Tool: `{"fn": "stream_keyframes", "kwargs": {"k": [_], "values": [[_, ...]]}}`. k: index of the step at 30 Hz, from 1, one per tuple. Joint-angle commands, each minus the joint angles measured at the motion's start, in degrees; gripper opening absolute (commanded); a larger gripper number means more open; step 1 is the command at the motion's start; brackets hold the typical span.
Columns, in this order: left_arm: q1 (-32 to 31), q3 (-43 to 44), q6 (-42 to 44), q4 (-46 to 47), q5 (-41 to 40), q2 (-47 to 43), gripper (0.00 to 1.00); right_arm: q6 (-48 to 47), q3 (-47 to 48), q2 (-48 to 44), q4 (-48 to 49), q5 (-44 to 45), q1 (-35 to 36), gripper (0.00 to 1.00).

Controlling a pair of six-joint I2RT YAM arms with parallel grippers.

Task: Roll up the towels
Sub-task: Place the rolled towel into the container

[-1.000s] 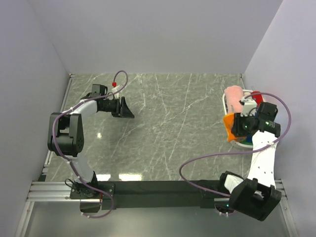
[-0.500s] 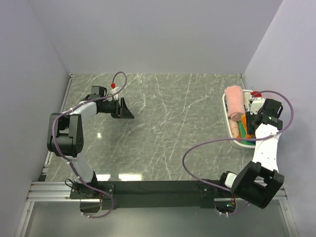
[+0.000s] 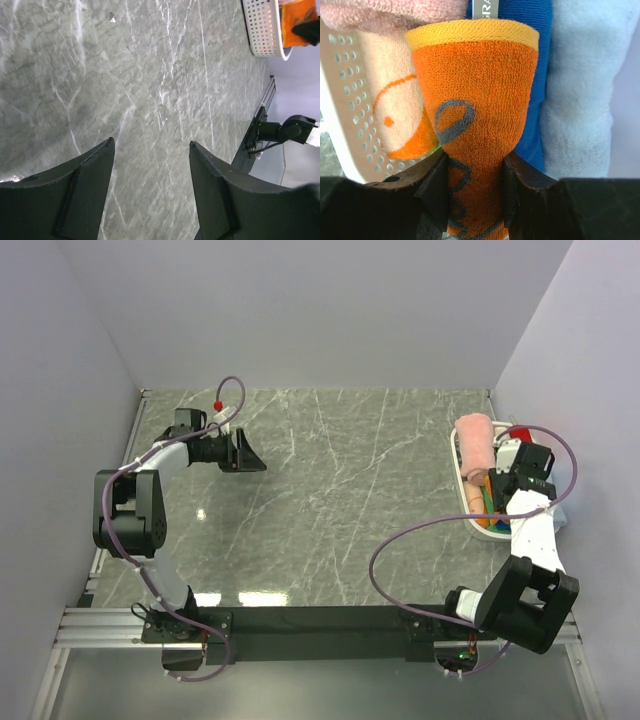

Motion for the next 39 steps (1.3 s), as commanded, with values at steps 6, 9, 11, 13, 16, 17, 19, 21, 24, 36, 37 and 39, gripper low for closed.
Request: {"fn": "stream_keyframes", "kwargs": {"k": [6, 9, 11, 13, 16, 17, 19, 21, 24, 36, 37, 39], "values": [[1.90, -2.78, -1.47, 3.21, 2.48, -2.35, 0.67, 0.20, -3.98, 1.52, 2.57, -0.76, 0.91, 0.00], [1.90, -3.13, -1.74, 3.56, 2.57, -1.91, 0.67, 0.72, -3.81, 1.17, 1.51, -1.82, 1.53, 0.00], [2.08, -2.96, -1.83, 3.65, 2.48, -1.56, 0.67, 1.08, -3.46, 0.30, 0.46, -2.08, 1.88, 0.00], [2.08, -2.61, -2.00, 3.82, 2.48, -1.47, 0.68, 1.52, -3.28, -0.41, -0.51, -2.43, 2.32, 0.00], [2.08, -2.25, -2.44, 3.91, 2.66, -0.86, 0.68, 2.31, -3.37, -1.29, -1.30, -2.70, 2.93, 0.00], [2.08, -2.08, -2.44, 3.65, 2.75, -0.42, 0.68, 2.48, -3.37, -1.46, -1.65, -2.70, 3.20, 0.00], [2.08, -1.47, -2.09, 3.04, 2.75, -0.15, 0.68, 3.27, -3.37, -1.46, -2.53, -2.70, 3.55, 0.00], [2.08, -1.46, -1.83, 2.95, 2.57, 0.11, 0.68, 3.89, -3.72, -1.55, -2.71, -3.83, 3.99, 0.00], [2.16, -1.37, -1.65, 2.94, 2.74, 0.29, 0.69, 4.68, -4.68, -1.29, -2.62, -3.84, 4.60, 0.00], [2.34, -2.25, -1.04, 2.51, 2.66, -0.06, 0.70, 8.54, -2.05, 5.66, -3.32, -7.18, 4.69, 0.08], [2.43, -2.25, -0.95, 2.24, 2.75, -0.41, 0.70, 8.72, -1.70, 5.39, -3.76, -7.18, 4.69, 0.12], [2.69, -2.08, -0.51, 1.72, 2.66, -0.59, 0.71, 8.99, -0.39, 4.26, -4.29, -6.92, 4.69, 0.30]]}}
